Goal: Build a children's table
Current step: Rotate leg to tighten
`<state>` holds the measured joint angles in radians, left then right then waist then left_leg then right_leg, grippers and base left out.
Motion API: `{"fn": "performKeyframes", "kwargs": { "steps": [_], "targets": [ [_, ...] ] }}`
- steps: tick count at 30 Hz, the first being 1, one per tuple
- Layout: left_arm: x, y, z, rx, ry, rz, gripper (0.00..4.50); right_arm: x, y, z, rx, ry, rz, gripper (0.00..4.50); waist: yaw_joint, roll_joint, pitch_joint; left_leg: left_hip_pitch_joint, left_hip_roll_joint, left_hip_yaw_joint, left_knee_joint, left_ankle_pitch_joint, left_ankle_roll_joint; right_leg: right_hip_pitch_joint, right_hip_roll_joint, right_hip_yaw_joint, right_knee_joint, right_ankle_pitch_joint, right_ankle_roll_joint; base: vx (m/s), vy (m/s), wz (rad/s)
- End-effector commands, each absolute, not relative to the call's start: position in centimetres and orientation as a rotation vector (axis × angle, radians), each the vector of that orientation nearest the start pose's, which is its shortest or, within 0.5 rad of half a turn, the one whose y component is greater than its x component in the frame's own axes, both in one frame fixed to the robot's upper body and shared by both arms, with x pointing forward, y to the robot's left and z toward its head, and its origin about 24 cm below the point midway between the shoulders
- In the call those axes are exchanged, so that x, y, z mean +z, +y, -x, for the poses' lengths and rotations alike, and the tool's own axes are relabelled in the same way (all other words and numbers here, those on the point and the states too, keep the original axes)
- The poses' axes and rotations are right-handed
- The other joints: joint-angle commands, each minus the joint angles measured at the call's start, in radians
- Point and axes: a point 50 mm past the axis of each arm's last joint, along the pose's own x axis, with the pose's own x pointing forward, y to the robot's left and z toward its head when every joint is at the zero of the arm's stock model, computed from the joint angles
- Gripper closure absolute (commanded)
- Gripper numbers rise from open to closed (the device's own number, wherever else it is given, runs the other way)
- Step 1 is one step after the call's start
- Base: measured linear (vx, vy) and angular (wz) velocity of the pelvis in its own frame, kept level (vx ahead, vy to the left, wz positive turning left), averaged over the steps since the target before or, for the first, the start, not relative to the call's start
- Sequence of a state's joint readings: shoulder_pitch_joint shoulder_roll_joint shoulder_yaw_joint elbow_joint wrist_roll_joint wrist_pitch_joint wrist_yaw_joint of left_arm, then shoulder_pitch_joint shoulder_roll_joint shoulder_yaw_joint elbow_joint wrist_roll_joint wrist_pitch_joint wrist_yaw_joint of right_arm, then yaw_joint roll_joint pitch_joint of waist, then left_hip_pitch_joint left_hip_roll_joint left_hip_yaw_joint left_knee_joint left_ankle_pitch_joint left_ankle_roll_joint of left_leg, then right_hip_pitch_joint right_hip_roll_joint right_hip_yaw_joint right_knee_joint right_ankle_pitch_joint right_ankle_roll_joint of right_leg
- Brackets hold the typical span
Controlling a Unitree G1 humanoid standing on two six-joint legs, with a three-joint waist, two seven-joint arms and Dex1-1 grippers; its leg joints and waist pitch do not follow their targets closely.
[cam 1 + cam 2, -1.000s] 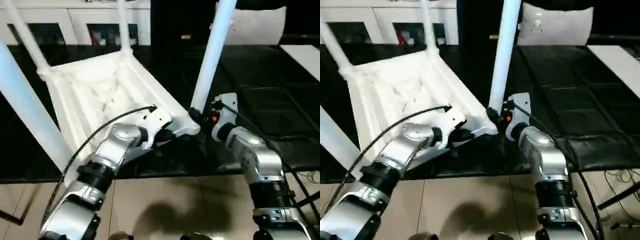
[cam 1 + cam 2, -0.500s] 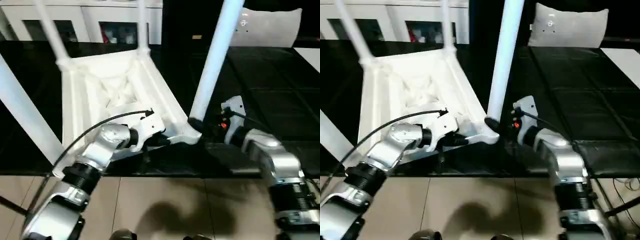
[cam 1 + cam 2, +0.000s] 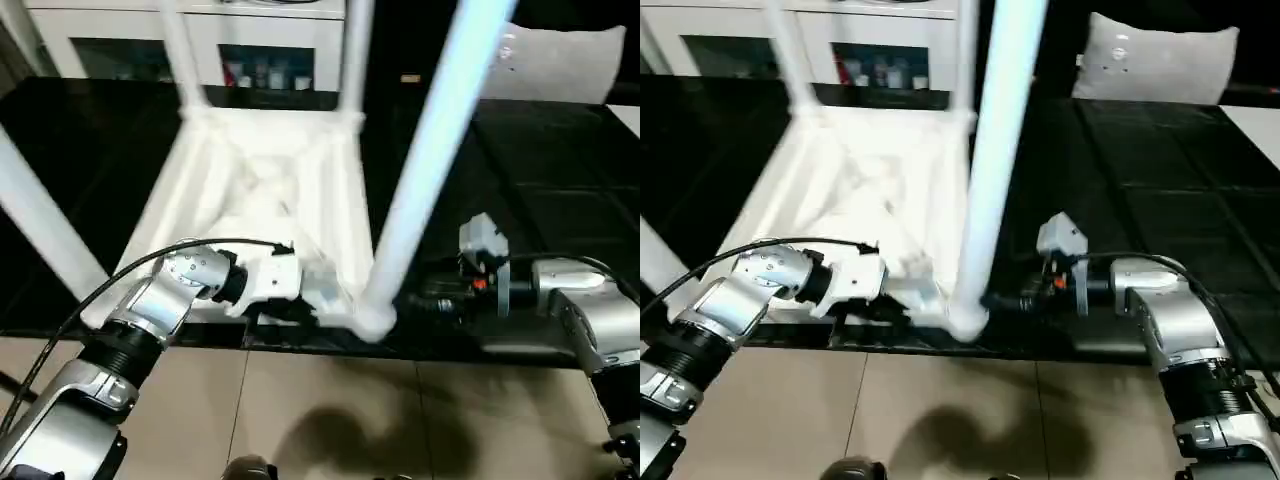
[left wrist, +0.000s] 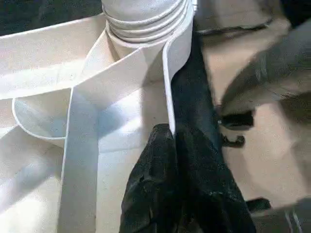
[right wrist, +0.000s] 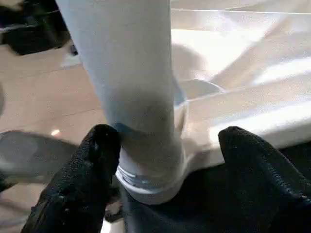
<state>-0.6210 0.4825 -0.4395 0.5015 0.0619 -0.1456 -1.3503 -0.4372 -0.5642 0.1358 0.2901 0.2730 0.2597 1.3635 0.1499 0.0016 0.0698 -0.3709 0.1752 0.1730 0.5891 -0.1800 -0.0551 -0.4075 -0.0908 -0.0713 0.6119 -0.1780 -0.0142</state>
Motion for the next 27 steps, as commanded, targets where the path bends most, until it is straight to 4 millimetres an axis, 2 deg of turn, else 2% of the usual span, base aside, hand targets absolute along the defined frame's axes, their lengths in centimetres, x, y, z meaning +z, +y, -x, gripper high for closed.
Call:
{"fn": "performKeyframes", "kwargs": {
  "steps": [1,6,7,10,15,22,25,27],
  "targets": [
    [6.5,11.7,-29.3,-1.748,0.347,-0.822,4.5,9.0,-18.2,-28.6,1.433,0.342,0.182,1.3,-0.005,0.0,-0.075,0.014,0.06,-0.011,-0.065,-0.187,0.063,0.055,-0.065,0.047,-0.06,-0.138,-0.265,0.0,0.0,0.0],
    [6.4,11.3,-29.4,-1.766,0.335,-0.828,4.5,8.4,-17.6,-28.2,1.501,0.366,0.155,1.73,-0.002,-0.002,-0.075,0.013,0.059,-0.012,-0.065,-0.191,0.057,0.056,-0.066,0.047,-0.062,-0.155,-0.26,0.0,0.0,0.0],
    [6.4,11.3,-29.4,-1.77,0.334,-0.828,4.5,8.3,-17.6,-28.1,1.512,0.371,0.148,1.8,-0.001,0.002,-0.074,0.012,0.059,-0.012,-0.066,-0.194,0.056,0.054,-0.066,0.047,-0.062,-0.158,-0.26,0.0,0.0,0.0],
    [6.5,11.3,-29.3,-1.775,0.333,-0.829,4.5,8.1,-17.5,-28.1,1.53,0.375,0.147,1.9,-0.001,0.0,-0.073,0.014,0.06,-0.012,-0.067,-0.208,0.049,0.054,-0.066,0.047,-0.064,-0.176,-0.256,0.0,0.0,0.0],
    [6.4,11.5,-29.4,-1.764,0.339,-0.833,4.5,8.0,-17.3,-27.9,1.551,0.399,0.111,2.36,-0.001,-0.005,-0.073,0.013,0.059,-0.013,-0.068,-0.209,0.046,0.056,-0.067,0.048,-0.066,-0.192,-0.249,0.0,0.0,0.0],
    [6.4,11.4,-29.9,-1.667,0.374,-0.721,4.5,8.0,-16.9,-27.5,1.516,0.393,-0.007,2.53,0.002,-0.004,-0.072,0.014,0.059,-0.012,-0.066,-0.19,0.054,0.054,-0.066,0.048,-0.065,-0.191,-0.249,0.0,0.0,0.0],
    [6.8,10.6,-30.4,-1.568,0.376,-0.612,4.5,7.6,-16.2,-28.2,1.35,0.385,-0.036,2.54,0.0,-0.006,-0.067,0.013,0.059,-0.013,-0.071,-0.206,0.039,0.052,-0.067,0.049,-0.069,-0.241,-0.235,0.0,0.0,0.0],
    [6.9,10.1,-30.7,-1.511,0.374,-0.561,4.5,7.3,-15.7,-28.9,1.233,0.379,-0.046,2.54,-0.012,-0.003,-0.062,0.017,0.052,-0.017,-0.075,-0.266,0.009,0.05,-0.071,0.047,-0.085,-0.384,-0.195,0.0,0.0,0.0]
  ]
}}
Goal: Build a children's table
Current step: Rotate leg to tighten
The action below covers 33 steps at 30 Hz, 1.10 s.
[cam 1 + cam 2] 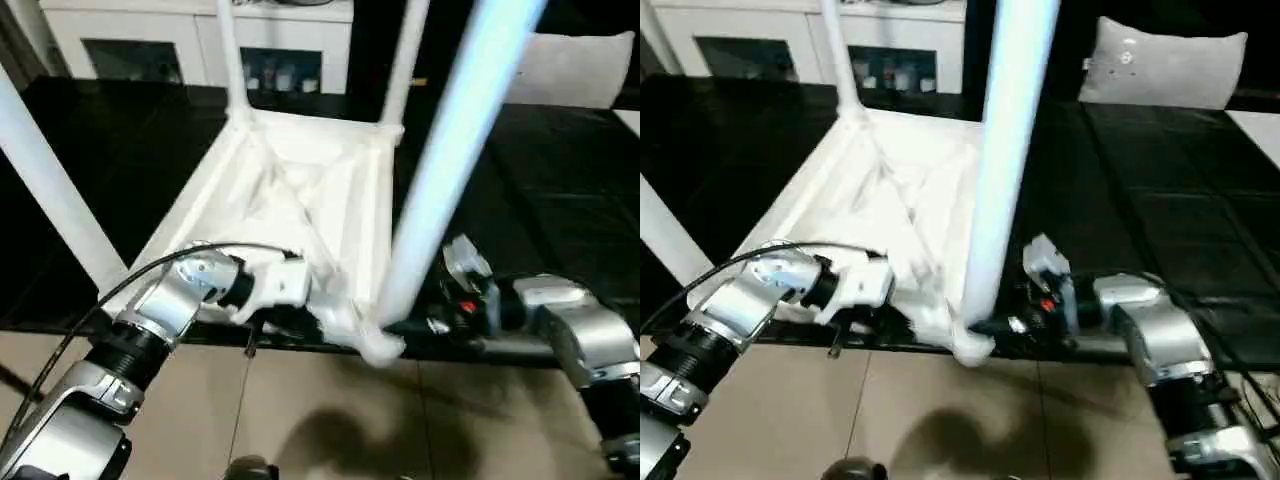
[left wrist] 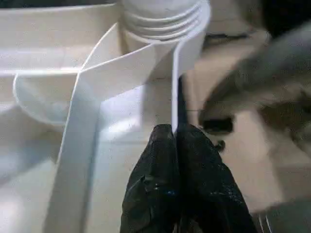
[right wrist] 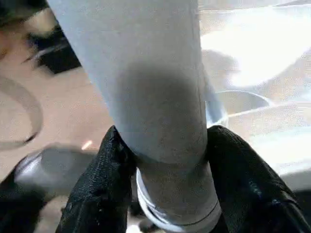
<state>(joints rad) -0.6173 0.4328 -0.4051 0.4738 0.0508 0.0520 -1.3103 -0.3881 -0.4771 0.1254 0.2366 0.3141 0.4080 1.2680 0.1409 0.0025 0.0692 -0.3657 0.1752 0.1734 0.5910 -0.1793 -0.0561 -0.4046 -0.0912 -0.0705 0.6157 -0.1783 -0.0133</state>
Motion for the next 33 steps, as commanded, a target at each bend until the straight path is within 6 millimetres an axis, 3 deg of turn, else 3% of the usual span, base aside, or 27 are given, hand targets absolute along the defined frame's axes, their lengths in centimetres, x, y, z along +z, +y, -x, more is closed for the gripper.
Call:
{"fn": "performKeyframes", "kwargs": {
  "steps": [1,2,3,5,7,9,11,12,13,14,15,17,19,23,25,27,28,31,33],
  "targets": [
    [6.9,10.0,-30.7,-1.505,0.373,-0.556,4.5,7.2,-15.6,-29.0,1.22,0.378,-0.047,2.54,-0.007,-0.005,-0.061,0.011,0.051,-0.017,-0.078,-0.273,0.004,0.046,-0.07,0.047,-0.092,-0.407,-0.186,0.0,0.0,0.0],
    [7.0,9.6,-30.9,-1.468,0.372,-0.52,4.5,7.1,-15.2,-29.5,1.142,0.378,-0.06,2.54,-0.011,-0.007,-0.06,0.008,0.051,-0.02,-0.079,-0.278,0.0,0.047,-0.07,0.046,-0.094,-0.426,-0.175,0.0,0.0,0.0],
    [7.1,9.3,-31.1,-1.446,0.372,-0.498,4.5,7.0,-15.0,-29.8,1.095,0.38,-0.07,2.54,-0.027,-0.008,-0.056,0.005,0.048,-0.024,-0.084,-0.3,-0.013,0.046,-0.068,0.042,-0.1,-0.487,-0.144,0.0,0.0,0.0],
    [7.1,8.6,-31.2,-1.401,0.373,-0.454,4.5,6.8,-14.5,-30.7,0.97,0.395,-0.086,2.54,-0.04,-0.008,-0.06,0.006,0.045,-0.026,-0.083,-0.304,-0.015,0.047,-0.07,0.04,-0.106,-0.517,-0.125,0.0,0.0,0.0],
    [7.0,7.1,-31.7,-1.308,0.371,-0.4,4.5,6.6,-13.5,-32.4,0.721,0.371,-0.088,2.54,-0.06,-0.004,-0.057,-0.006,0.043,-0.03,-0.086,-0.295,-0.025,0.049,-0.068,0.036,-0.102,-0.512,-0.121,0.0,0.0,0.0],
    [7.1,6.3,-32.2,-1.231,0.363,-0.376,4.5,6.5,-12.8,-32.9,0.628,0.362,-0.085,2.54,-0.082,-0.008,-0.063,-0.011,0.037,-0.032,-0.084,-0.276,-0.034,0.053,-0.067,0.033,-0.105,-0.507,-0.101,-0.01,0.005,-0.09],
    [7.3,5.7,-32.7,-1.146,0.353,-0.356,4.5,6.4,-12.0,-33.1,0.586,0.353,-0.068,2.54,-0.086,-0.006,-0.066,-0.001,0.038,-0.026,-0.078,-0.267,-0.02,0.044,-0.064,0.038,-0.108,-0.449,-0.123,0.0,0.0,0.0],
    [7.4,5.5,-33.0,-1.111,0.346,-0.349,4.5,6.4,-11.6,-33.2,0.579,0.338,-0.108,2.54,-0.086,-0.007,-0.07,-0.003,0.038,-0.023,-0.076,-0.247,-0.004,0.047,-0.061,0.04,-0.103,-0.386,-0.144,0.0,0.0,0.0],
    [7.5,5.4,-33.2,-1.088,0.341,-0.345,4.5,6.5,-11.3,-33.3,0.578,0.324,-0.129,2.2,-0.085,-0.008,-0.071,-0.002,0.038,-0.02,-0.074,-0.234,0.005,0.046,-0.06,0.042,-0.1,-0.352,-0.155,0.0,0.0,0.0],
    [7.5,5.4,-33.2,-1.087,0.34,-0.345,4.5,6.5,-11.3,-33.3,0.578,0.323,-0.129,2.2,-0.085,-0.007,-0.072,-0.002,0.037,-0.018,-0.072,-0.224,0.014,0.046,-0.059,0.042,-0.098,-0.321,-0.168,0.0,0.0,0.0],
    [7.6,5.3,-33.3,-1.069,0.336,-0.349,4.5,6.7,-10.9,-33.3,0.578,0.302,-0.128,1.86,-0.081,-0.007,-0.076,-0.005,0.036,-0.015,-0.068,-0.18,0.037,0.052,-0.058,0.042,-0.09,-0.239,-0.192,0.0,0.0,0.0],
    [7.6,5.4,-33.3,-1.068,0.331,-0.372,4.5,6.7,-10.4,-33.1,0.617,0.298,-0.136,1.84,-0.075,-0.007,-0.077,-0.009,0.035,-0.014,-0.066,-0.135,0.056,0.056,-0.056,0.042,-0.082,-0.171,-0.204,0.0,0.0,0.0],
    [7.5,5.6,-33.1,-1.08,0.327,-0.388,4.5,6.7,-10.3,-32.9,0.637,0.286,-0.128,1.5,-0.07,-0.006,-0.078,-0.008,0.036,-0.013,-0.065,-0.116,0.067,0.058,-0.055,0.042,-0.08,-0.139,-0.214,0.0,0.0,0.0],
    [7.3,6.4,-32.6,-1.144,0.306,-0.452,4.5,6.8,-11.5,-32.6,0.662,0.261,-0.113,1.37,-0.066,-0.001,-0.073,-0.003,0.041,-0.014,-0.069,-0.143,0.071,0.055,-0.055,0.042,-0.081,-0.147,-0.222,0.0,0.0,0.0],
    [7.0,7.0,-32.2,-1.207,0.297,-0.49,4.5,7.0,-13.1,-32.6,0.679,0.245,-0.084,1.0,-0.066,0.0,-0.071,0.0,0.042,-0.013,-0.071,-0.167,0.064,0.053,-0.055,0.043,-0.084,-0.171,-0.222,0.0,0.0,0.0],
    [6.9,7.4,-31.8,-1.266,0.281,-0.503,4.5,7.2,-14.3,-32.3,0.72,0.233,-0.061,0.94,-0.057,0.0,-0.069,0.004,0.045,-0.013,-0.073,-0.2,0.054,0.052,-0.057,0.045,-0.087,-0.208,-0.213,0.0,0.0,0.0],
    [6.9,7.5,-31.8,-1.268,0.281,-0.503,4.5,7.2,-14.3,-32.3,0.723,0.232,-0.06,0.66,-0.054,0.001,-0.069,0.005,0.046,-0.013,-0.073,-0.202,0.053,0.05,-0.057,0.045,-0.086,-0.208,-0.213,0.0,0.0,0.0],
    [6.8,8.4,-31.4,-1.343,0.277,-0.531,4.5,8.1,-16.1,-31.4,0.885,0.212,-0.004,0.48,-0.036,0.002,-0.069,0.016,0.05,-0.009,-0.071,-0.221,0.056,0.043,-0.057,0.049,-0.086,-0.196,-0.222,0.0,0.0,0.0],
    [6.7,8.7,-31.4,-1.362,0.278,-0.542,4.5,8.3,-16.5,-31.1,0.922,0.216,0.01,0.28,-0.027,0.002,-0.069,0.009,0.051,-0.011,-0.072,-0.203,0.062,0.049,-0.057,0.048,-0.079,-0.175,-0.223,0.0,0.0,0.0]
  ]
}}
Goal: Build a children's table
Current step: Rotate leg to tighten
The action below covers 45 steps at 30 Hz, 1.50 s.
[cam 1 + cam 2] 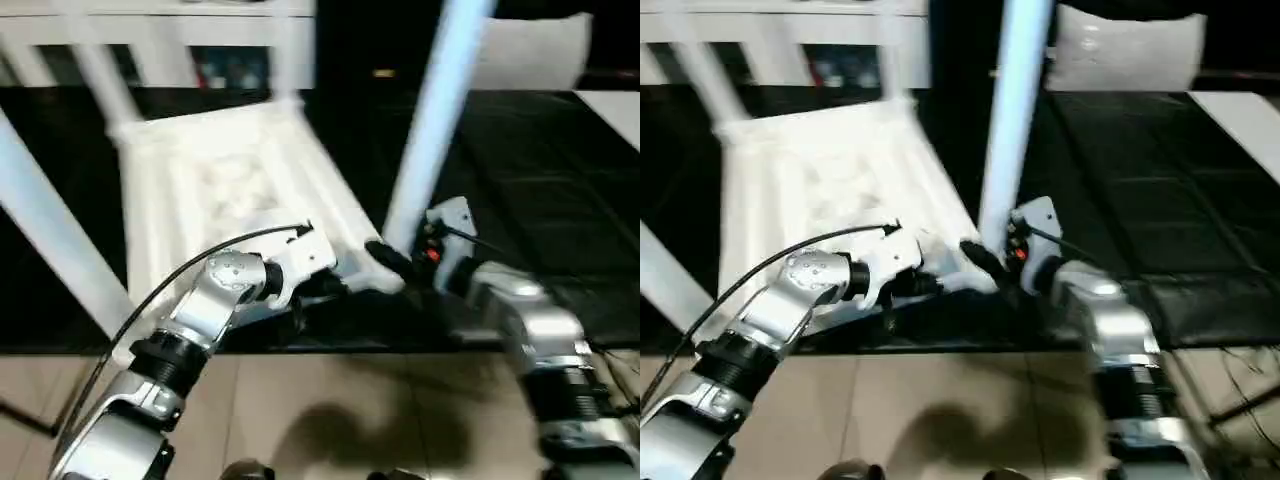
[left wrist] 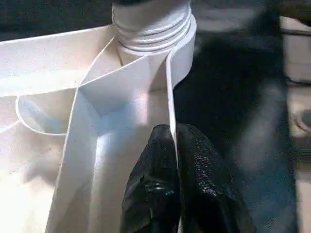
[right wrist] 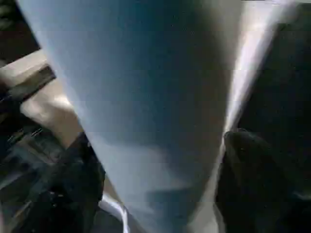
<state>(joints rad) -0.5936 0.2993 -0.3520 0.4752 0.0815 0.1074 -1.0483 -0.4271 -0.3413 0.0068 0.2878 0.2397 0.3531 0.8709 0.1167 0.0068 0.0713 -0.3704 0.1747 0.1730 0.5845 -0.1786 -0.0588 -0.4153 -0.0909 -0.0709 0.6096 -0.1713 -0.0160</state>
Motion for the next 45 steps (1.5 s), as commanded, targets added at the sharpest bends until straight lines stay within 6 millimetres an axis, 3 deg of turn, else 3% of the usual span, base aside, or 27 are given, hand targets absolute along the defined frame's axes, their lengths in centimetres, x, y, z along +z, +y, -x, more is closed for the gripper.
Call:
{"fn": "performKeyframes", "kwargs": {
  "steps": [1,3,7,9,11,12,15,16,18,30,36,39,40,41,42,43,44,45],
  "targets": [
    [6.7,9.2,-31.1,-1.425,0.275,-0.578,4.5,8.5,-17.2,-30.8,0.992,0.236,0.06,0.2,-0.003,-0.004,-0.071,0.01,0.052,-0.011,-0.066,-0.195,0.063,0.06,-0.06,0.048,-0.071,-0.175,-0.223,0.0,0.0,0.0],
    [6.8,9.7,-30.8,-1.498,0.272,-0.588,4.5,8.8,-17.8,-30.4,1.073,0.266,0.099,0.06,0.001,0.0,-0.072,0.01,0.051,-0.011,-0.064,-0.207,0.061,0.062,-0.059,0.046,-0.073,-0.196,-0.222,0.0,0.0,0.0],
    [6.8,10.2,-30.4,-1.576,0.277,-0.612,4.5,8.8,-18.2,-29.9,1.181,0.308,0.12,0.06,0.006,-0.001,-0.075,0.007,0.052,-0.01,-0.061,-0.192,0.068,0.063,-0.062,0.046,-0.069,-0.185,-0.23,0.0,0.0,0.0],
    [6.7,10.6,-30.1,-1.628,0.296,-0.647,4.5,8.8,-18.4,-29.3,1.275,0.346,0.114,0.32,0.01,-0.006,-0.075,0.007,0.055,-0.01,-0.06,-0.182,0.076,0.063,-0.062,0.045,-0.068,-0.177,-0.24,0.0,0.0,0.0],
    [6.5,11.1,-29.8,-1.676,0.314,-0.691,4.5,8.8,-18.4,-28.8,1.364,0.383,0.105,0.43,0.018,-0.002,-0.076,0.008,0.055,-0.011,-0.058,-0.185,0.086,0.063,-0.061,0.044,-0.066,-0.175,-0.245,0.0,0.0,0.0],
    [6.5,11.3,-29.7,-1.691,0.321,-0.712,4.5,8.8,-18.4,-28.6,1.398,0.395,0.105,0.52,0.023,-0.007,-0.075,0.008,0.057,-0.01,-0.059,-0.186,0.088,0.061,-0.062,0.045,-0.065,-0.183,-0.244,0.0,0.0,0.0],
    [6.4,11.5,-29.6,-1.717,0.327,-0.738,4.5,8.8,-18.2,-28.4,1.441,0.411,0.102,0.8,0.027,-0.005,-0.074,0.01,0.058,-0.01,-0.061,-0.202,0.072,0.059,-0.065,0.046,-0.069,-0.22,-0.239,0.0,0.0,0.0],
    [6.4,11.5,-29.4,-1.739,0.327,-0.747,4.5,8.7,-18.0,-28.3,1.475,0.419,0.106,0.8,0.027,-0.013,-0.072,0.01,0.059,-0.01,-0.063,-0.201,0.07,0.059,-0.065,0.046,-0.069,-0.226,-0.236,0.0,0.0,0.0],
    [6.4,11.5,-29.3,-1.754,0.324,-0.751,4.5,8.4,-17.8,-28.2,1.501,0.432,0.105,1.07,0.028,-0.009,-0.072,0.011,0.06,-0.011,-0.064,-0.209,0.063,0.057,-0.067,0.047,-0.07,-0.247,-0.233,0.0,0.0,0.0],
    [6.1,11.6,-29.1,-1.786,0.358,-0.735,4.5,7.8,-17.0,-27.4,1.604,0.479,0.049,2.09,0.029,-0.01,-0.072,0.009,0.057,-0.011,-0.062,-0.192,0.063,0.058,-0.065,0.047,-0.068,-0.236,-0.228,0.0,0.0,0.0],
    [6.2,11.9,-29.1,-1.769,0.392,-0.693,4.5,7.9,-16.7,-27.4,1.586,0.446,0.0,2.33,0.027,-0.011,-0.069,0.009,0.057,-0.012,-0.065,-0.205,0.056,0.057,-0.066,0.047,-0.071,-0.275,-0.219,0.0,0.0,0.0],
    [6.4,11.7,-29.8,-1.671,0.41,-0.613,4.5,8.2,-15.9,-28.3,1.454,0.385,-0.044,2.36,0.022,-0.01,-0.066,0.007,0.056,-0.012,-0.067,-0.208,0.049,0.056,-0.065,0.047,-0.073,-0.292,-0.217,0.0,0.0,0.0],
    [6.5,11.6,-30.1,-1.629,0.42,-0.59,4.5,8.1,-15.6,-28.9,1.379,0.37,-0.043,2.36,0.02,-0.013,-0.063,0.007,0.053,-0.014,-0.069,-0.224,0.04,0.057,-0.066,0.046,-0.079,-0.343,-0.2,0.0,0.0,0.0],
    [6.6,11.3,-30.6,-1.569,0.429,-0.551,4.5,7.9,-15.2,-29.9,1.253,0.36,-0.054,2.36,0.013,-0.011,-0.06,0.006,0.051,-0.017,-0.072,-0.242,0.025,0.055,-0.068,0.045,-0.083,-0.402,-0.179,0.0,0.0,0.0],
    [6.6,11.3,-30.6,-1.569,0.429,-0.551,4.5,7.9,-15.2,-29.9,1.253,0.36,-0.054,2.36,0.005,-0.011,-0.057,0.01,0.048,-0.018,-0.073,-0.266,0.013,0.051,-0.068,0.044,-0.091,-0.463,-0.16,0.0,0.0,0.0],
    [6.7,10.8,-30.9,-1.52,0.422,-0.51,4.5,7.7,-14.7,-30.8,1.134,0.364,-0.081,2.4,0.002,-0.013,-0.057,0.011,0.046,-0.02,-0.073,-0.272,0.008,0.053,-0.069,0.043,-0.095,-0.487,-0.148,0.0,0.0,0.0],
    [6.7,10.8,-30.9,-1.52,0.422,-0.51,4.5,7.7,-14.7,-30.8,1.134,0.364,-0.081,2.41,-0.008,-0.012,-0.057,0.007,0.046,-0.022,-0.076,-0.27,0.0,0.054,-0.068,0.042,-0.094,-0.498,-0.14,0.0,0.0,0.0],
    [6.7,10.3,-31.3,-1.463,0.42,-0.482,4.5,7.3,-14.2,-31.5,1.009,0.388,-0.103,2.41,-0.021,-0.01,-0.055,0.002,0.045,-0.026,-0.08,-0.284,-0.01,0.054,-0.064,0.038,-0.094,-0.515,-0.128,0.0,0.0,0.0]
  ]
}}
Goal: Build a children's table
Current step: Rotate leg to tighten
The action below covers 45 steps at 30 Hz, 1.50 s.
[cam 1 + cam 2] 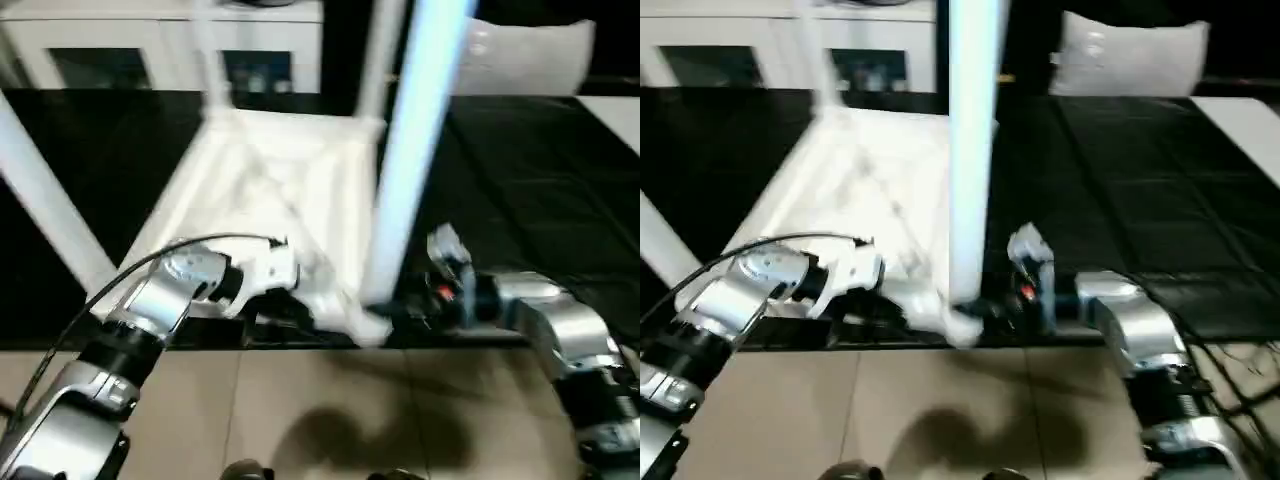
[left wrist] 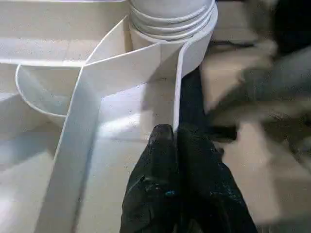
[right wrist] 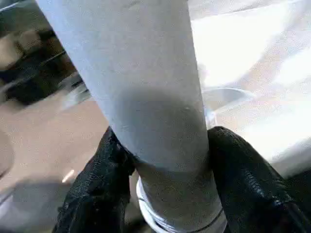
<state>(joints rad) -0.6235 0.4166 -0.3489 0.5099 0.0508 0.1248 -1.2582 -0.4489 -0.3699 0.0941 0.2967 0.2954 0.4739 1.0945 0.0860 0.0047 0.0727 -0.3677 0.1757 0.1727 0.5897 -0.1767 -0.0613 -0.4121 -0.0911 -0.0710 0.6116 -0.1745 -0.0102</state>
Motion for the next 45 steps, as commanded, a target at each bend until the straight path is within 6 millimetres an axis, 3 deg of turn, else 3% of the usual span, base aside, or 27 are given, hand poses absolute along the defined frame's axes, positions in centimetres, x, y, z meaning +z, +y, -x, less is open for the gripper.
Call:
{"fn": "performKeyframes", "kwargs": {
  "steps": [1,4,5,6,7,8,9,14,21,28,29,32,37,39,40,41,45],
  "targets": [
    [6.6,9.9,-31.6,-1.426,0.414,-0.467,4.5,7.1,-14.0,-32.0,0.928,0.392,-0.104,2.41,0.002,-0.009,-0.054,-0.001,0.042,-0.026,-0.085,-0.299,-0.011,0.051,-0.064,0.036,-0.101,-0.534,-0.125,0.0,0.0,0.0],
    [6.6,9.1,-32.1,-1.34,0.409,-0.425,4.5,6.7,-13.5,-33.0,0.754,0.395,-0.103,2.41,-0.02,-0.011,-0.06,-0.004,0.038,-0.029,-0.083,-0.294,-0.021,0.052,-0.068,0.035,-0.105,-0.541,-0.104,0.0,0.0,0.0],
    [6.6,8.8,-32.3,-1.308,0.406,-0.413,4.5,6.7,-13.4,-33.2,0.708,0.394,-0.118,2.41,-0.027,-0.012,-0.061,-0.005,0.038,-0.027,-0.081,-0.277,-0.016,0.052,-0.066,0.038,-0.103,-0.503,-0.118,0.0,0.0,0.0],
    [6.7,8.2,-32.8,-1.234,0.395,-0.392,4.5,6.4,-13.1,-33.5,0.642,0.39,-0.126,2.41,-0.027,-0.004,-0.062,-0.001,0.037,-0.026,-0.08,-0.273,-0.014,0.049,-0.065,0.038,-0.102,-0.483,-0.127,0.0,0.0,0.0],
    [6.8,7.9,-33.1,-1.188,0.39,-0.379,4.5,6.3,-12.9,-33.6,0.611,0.388,-0.118,2.41,-0.031,-0.006,-0.064,0.003,0.036,-0.02,-0.075,-0.267,-0.009,0.045,-0.061,0.04,-0.102,-0.436,-0.148,0.0,0.0,0.0],
    [6.9,7.6,-33.3,-1.151,0.386,-0.369,4.5,6.1,-12.6,-33.7,0.587,0.386,-0.109,2.41,-0.027,-0.007,-0.067,0.006,0.037,-0.016,-0.073,-0.246,0.002,0.046,-0.06,0.043,-0.098,-0.379,-0.167,0.0,0.0,0.0],
    [7.0,7.2,-33.6,-1.109,0.378,-0.358,4.5,6.1,-12.1,-33.6,0.597,0.364,-0.104,1.89,-0.024,-0.007,-0.069,0.004,0.036,-0.013,-0.071,-0.219,0.016,0.048,-0.057,0.044,-0.092,-0.307,-0.187,0.0,0.0,0.0],
    [7.0,6.2,-33.4,-1.118,0.346,-0.374,4.5,6.5,-11.1,-33.3,0.639,0.299,-0.139,1.52,-0.012,-0.006,-0.073,-0.001,0.037,-0.013,-0.069,-0.17,0.054,0.059,-0.055,0.043,-0.082,-0.198,-0.216,0.0,0.0,0.0],
    [6.5,7.7,-32.9,-1.192,0.347,-0.475,4.5,7.0,-13.7,-32.9,0.681,0.259,-0.101,0.88,-0.004,0.0,-0.075,0.003,0.042,-0.013,-0.071,-0.196,0.051,0.06,-0.057,0.044,-0.083,-0.205,-0.222,0.0,0.0,0.0],
    [6.1,9.5,-31.8,-1.363,0.343,-0.577,4.5,8.0,-16.4,-31.8,0.852,0.271,-0.042,0.4,0.018,0.002,-0.079,0.011,0.047,-0.012,-0.07,-0.209,0.047,0.058,-0.057,0.045,-0.078,-0.201,-0.225,0.0,0.0,0.0],
    [6.1,9.6,-31.6,-1.381,0.352,-0.581,4.5,8.2,-16.7,-31.6,0.886,0.273,-0.028,0.17,0.021,0.002,-0.078,0.01,0.047,-0.011,-0.07,-0.211,0.046,0.059,-0.057,0.045,-0.077,-0.197,-0.228,0.0,0.0,0.0],
    [6.0,10.3,-31.2,-1.457,0.372,-0.625,4.5,8.4,-17.5,-31.1,0.975,0.294,0.047,0.03,0.032,0.001,-0.078,0.009,0.049,-0.012,-0.069,-0.212,0.047,0.059,-0.06,0.045,-0.076,-0.205,-0.227,0.0,0.0,0.0],
    [6.2,11.0,-30.7,-1.557,0.377,-0.687,4.5,8.7,-17.8,-30.2,1.162,0.34,0.079,0.39,0.042,-0.003,-0.079,0.007,0.05,-0.011,-0.066,-0.203,0.056,0.061,-0.061,0.044,-0.072,-0.202,-0.234,0.0,0.0,0.0],
    [6.3,11.4,-30.0,-1.642,0.382,-0.72,4.5,8.8,-17.8,-29.3,1.314,0.373,0.09,0.6,0.047,-0.003,-0.08,0.005,0.053,-0.012,-0.065,-0.2,0.063,0.062,-0.062,0.044,-0.069,-0.2,-0.237,0.0,0.0,0.0],
    [6.3,11.4,-29.9,-1.656,0.384,-0.724,4.5,8.8,-17.8,-29.2,1.335,0.382,0.095,0.83,0.046,-0.016,-0.078,0.004,0.053,-0.01,-0.065,-0.194,0.068,0.061,-0.061,0.044,-0.071,-0.199,-0.234,0.0,0.0,0.0],
    [6.3,11.5,-29.7,-1.673,0.39,-0.728,4.5,8.8,-17.8,-29.1,1.359,0.392,0.103,0.85,0.052,-0.007,-0.078,0.006,0.054,-0.01,-0.064,-0.187,0.069,0.057,-0.063,0.045,-0.069,-0.206,-0.237,0.0,0.0,0.0],
    [6.4,11.7,-29.3,-1.727,0.402,-0.746,4.5,8.4,-17.6,-28.6,1.458,0.444,0.112,1.24,0.061,-0.008,-0.075,0.011,0.056,-0.01,-0.067,-0.212,0.058,0.052,-0.063,0.046,-0.073,-0.249,-0.236,0.0,0.0,0.0]
  ]
}}
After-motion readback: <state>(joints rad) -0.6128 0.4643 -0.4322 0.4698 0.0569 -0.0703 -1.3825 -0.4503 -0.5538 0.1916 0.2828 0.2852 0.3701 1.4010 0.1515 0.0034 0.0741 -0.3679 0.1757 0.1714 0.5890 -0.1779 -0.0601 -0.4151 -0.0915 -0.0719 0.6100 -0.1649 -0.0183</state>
